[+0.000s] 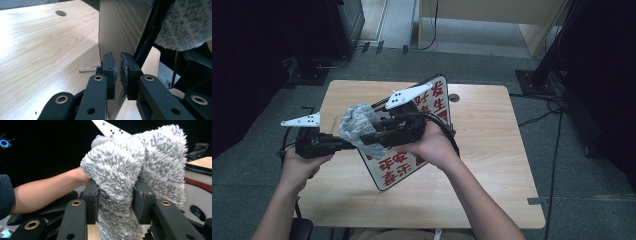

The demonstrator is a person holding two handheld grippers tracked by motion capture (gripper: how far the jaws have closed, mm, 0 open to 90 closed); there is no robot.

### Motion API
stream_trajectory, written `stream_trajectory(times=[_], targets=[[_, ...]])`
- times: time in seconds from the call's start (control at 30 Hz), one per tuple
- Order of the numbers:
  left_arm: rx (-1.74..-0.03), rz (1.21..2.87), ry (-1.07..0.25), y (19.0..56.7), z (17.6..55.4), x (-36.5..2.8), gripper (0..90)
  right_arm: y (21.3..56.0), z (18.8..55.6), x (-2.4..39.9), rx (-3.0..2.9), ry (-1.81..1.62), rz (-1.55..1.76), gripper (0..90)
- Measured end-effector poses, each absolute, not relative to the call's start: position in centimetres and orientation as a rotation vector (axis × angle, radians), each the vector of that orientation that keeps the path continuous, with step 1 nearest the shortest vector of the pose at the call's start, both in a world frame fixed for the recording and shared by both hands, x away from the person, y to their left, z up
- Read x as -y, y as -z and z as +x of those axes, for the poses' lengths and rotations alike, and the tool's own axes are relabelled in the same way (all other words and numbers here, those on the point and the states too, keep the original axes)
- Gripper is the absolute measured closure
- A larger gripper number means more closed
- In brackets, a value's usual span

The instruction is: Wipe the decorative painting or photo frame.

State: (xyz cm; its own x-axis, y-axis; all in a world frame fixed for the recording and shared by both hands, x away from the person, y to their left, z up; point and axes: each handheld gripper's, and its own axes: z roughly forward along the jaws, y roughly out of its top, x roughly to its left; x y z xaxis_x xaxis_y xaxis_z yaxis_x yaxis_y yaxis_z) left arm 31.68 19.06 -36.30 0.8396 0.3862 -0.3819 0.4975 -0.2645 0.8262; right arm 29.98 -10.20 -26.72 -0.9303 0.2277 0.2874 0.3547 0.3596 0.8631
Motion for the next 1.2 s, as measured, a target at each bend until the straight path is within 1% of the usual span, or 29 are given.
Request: stream_trajectory(times=[0.3, 1.2], targets=[[-0.657, 1.891, 0.123, 36.3, 31.6, -19.1, 81.6, 27.2, 29.8, 10.0, 2.5, 1.605, -0.526, 61.9], [-0.661, 1.882, 0.123, 36.2, 31.6, -18.9, 80.5, 31.5, 28.9, 10.3, 2.49, 1.533, -0.521, 61.7]])
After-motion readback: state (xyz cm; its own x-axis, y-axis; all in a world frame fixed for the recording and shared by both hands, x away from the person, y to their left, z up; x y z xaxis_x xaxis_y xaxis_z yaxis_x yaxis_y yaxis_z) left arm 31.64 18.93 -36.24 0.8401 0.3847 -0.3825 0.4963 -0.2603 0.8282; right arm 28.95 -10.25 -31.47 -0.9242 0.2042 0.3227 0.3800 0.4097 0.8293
